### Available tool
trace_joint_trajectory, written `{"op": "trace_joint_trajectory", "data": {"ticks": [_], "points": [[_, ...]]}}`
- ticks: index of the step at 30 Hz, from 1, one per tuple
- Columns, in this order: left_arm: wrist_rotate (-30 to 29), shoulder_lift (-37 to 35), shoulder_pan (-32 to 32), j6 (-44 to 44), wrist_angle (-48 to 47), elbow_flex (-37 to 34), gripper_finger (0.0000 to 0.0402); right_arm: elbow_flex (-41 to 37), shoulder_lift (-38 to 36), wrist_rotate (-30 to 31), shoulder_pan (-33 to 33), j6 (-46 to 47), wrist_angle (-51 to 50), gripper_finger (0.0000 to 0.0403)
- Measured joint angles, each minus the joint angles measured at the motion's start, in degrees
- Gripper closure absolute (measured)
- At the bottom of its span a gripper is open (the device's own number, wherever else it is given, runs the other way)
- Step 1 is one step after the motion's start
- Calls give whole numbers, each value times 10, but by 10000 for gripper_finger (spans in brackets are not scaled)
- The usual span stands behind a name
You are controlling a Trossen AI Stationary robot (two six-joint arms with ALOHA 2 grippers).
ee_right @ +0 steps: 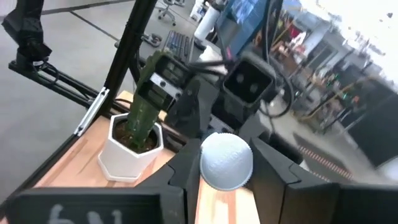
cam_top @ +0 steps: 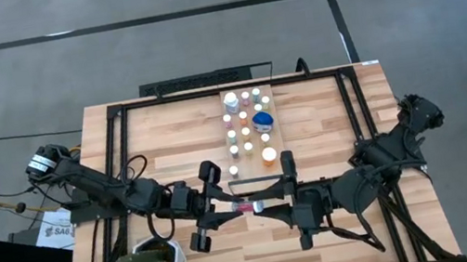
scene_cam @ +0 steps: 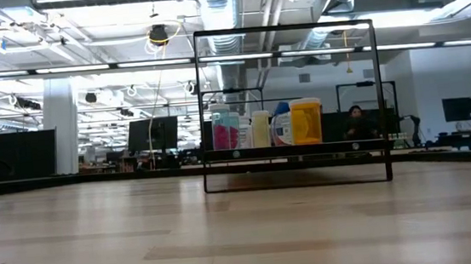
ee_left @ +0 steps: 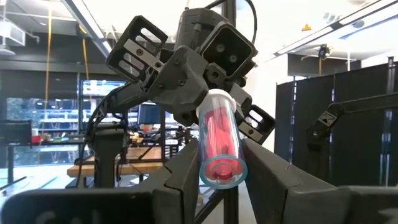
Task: Pick and place medicine bottles onto shelf by color
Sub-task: Put the light blue pill bottle on the shelf
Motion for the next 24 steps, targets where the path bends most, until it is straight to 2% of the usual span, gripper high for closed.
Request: {"op": "trace_joint_trajectory", "data": {"ticks": [7,12,19,24], "points": [[-22,0,1,9,-17,0,230,0,-7,0,-12,90,-65,283],[-42,-2,2,-11,-66,0,183,30,-30,-3,-39,211,-185,281],[-37,0,-3,-126,-176,0,179,35,-48,5,-125,445,-392,276],[-44,0,-19,-182,-233,0,192,34,-27,2,-183,544,-504,274]]}}
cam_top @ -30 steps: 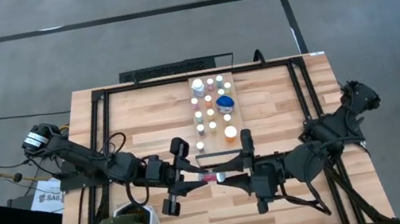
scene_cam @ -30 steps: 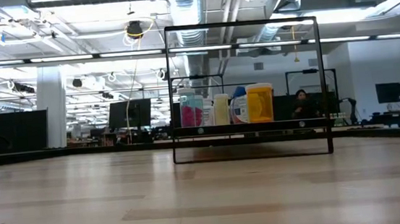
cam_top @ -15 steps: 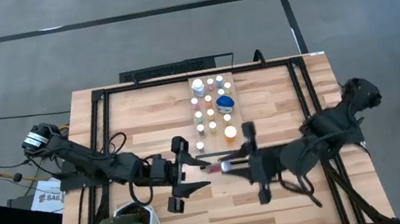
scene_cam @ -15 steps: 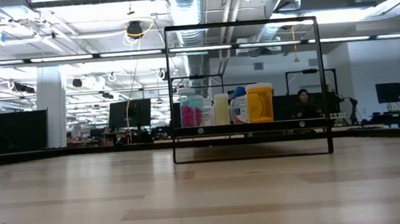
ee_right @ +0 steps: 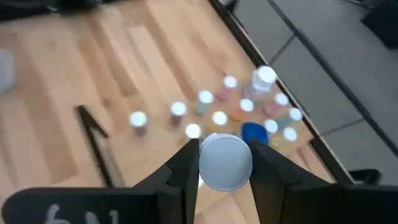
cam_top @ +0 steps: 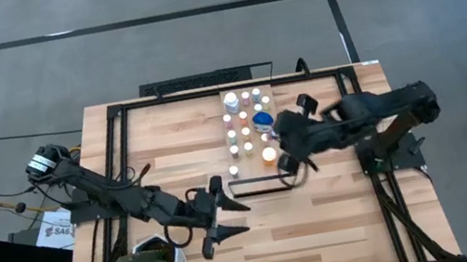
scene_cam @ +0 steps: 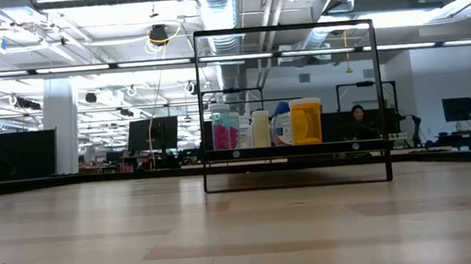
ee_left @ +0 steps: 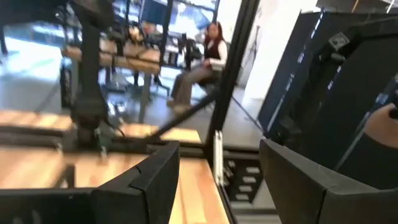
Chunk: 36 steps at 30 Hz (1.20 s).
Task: Pick and place medicine bottles onto shelf by color
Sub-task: Put the light blue pill bottle on the shelf
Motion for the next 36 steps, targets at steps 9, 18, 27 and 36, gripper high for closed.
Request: {"op": "trace_joint_trajectory", "data": {"ticks": [9,18,27,36], "points": [[-4,-6,-71,-33,-49,0,203,-23,44,-16,-31,0,-8,274],[-112,-30,-141,-45,-91,0,204,-132,42,-119,-37,-101,112,274],[-142,-32,-155,-60,-95,0,204,-199,43,-227,-78,-249,189,274],[-169,-32,-155,-64,-101,0,204,-199,42,-390,-137,-515,191,274]]}}
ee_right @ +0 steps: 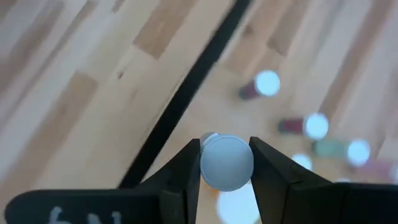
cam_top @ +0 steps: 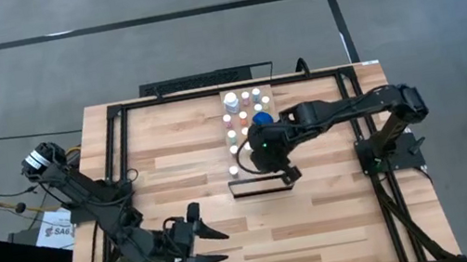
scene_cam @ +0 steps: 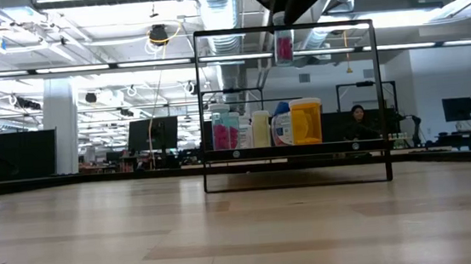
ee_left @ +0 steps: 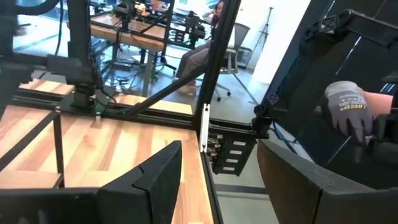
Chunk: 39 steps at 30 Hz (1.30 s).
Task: Pick and place medicine bottles onto shelf by color
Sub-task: Put the light blue pill bottle on the shelf
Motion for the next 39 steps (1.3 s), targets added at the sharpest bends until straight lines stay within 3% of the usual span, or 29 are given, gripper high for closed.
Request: {"op": "trace_joint_trajectory", "data": {"ticks": [6,10,21,28,39], "points": [[-14,0,0,-5,-3,0,204,0,0,-29,-13,-212,-1,273],[-34,-1,0,-7,-4,0,204,1,12,-30,-21,-288,1,273],[-11,-7,-16,-8,-27,0,204,0,42,-31,-33,-288,5,270],[-16,-7,-16,-15,-33,0,204,0,41,-31,-34,-348,4,269],[-110,-7,-16,-15,-33,0,204,0,41,-133,-61,-448,-10,269]]}}
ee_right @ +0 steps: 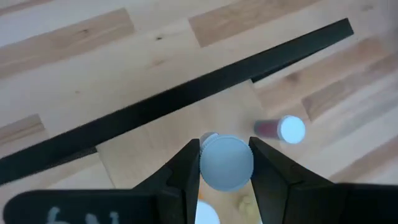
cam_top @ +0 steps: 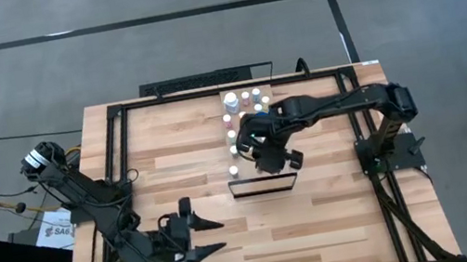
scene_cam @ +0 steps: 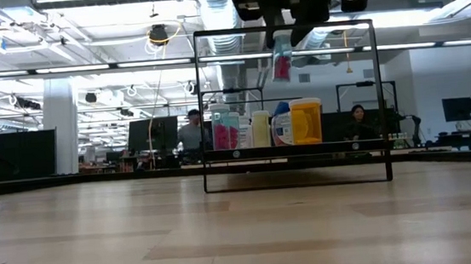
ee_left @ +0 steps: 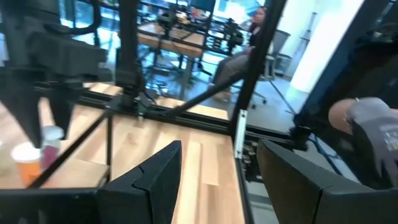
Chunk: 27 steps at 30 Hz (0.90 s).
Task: Pick and place medicine bottles onto shelf by color
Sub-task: Put the light blue pill bottle on the shelf
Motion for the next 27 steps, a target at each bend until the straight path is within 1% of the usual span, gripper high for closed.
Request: {"op": "trace_joint_trajectory", "data": {"ticks": [3,5,10,13,19,27], "points": [[-21,0,1,0,0,0,204,0,2,-21,-10,-21,-5,269],[-34,-2,1,0,0,0,204,2,17,-31,-14,-40,1,269],[-66,-5,2,2,14,0,204,1,40,-32,-21,-58,4,269],[-69,-5,3,5,22,1,204,0,62,-32,-25,-64,5,269],[-76,-5,3,7,31,1,203,0,78,-30,-25,-67,8,269],[-98,-4,3,7,33,1,203,1,91,-30,-25,-111,10,269]]}}
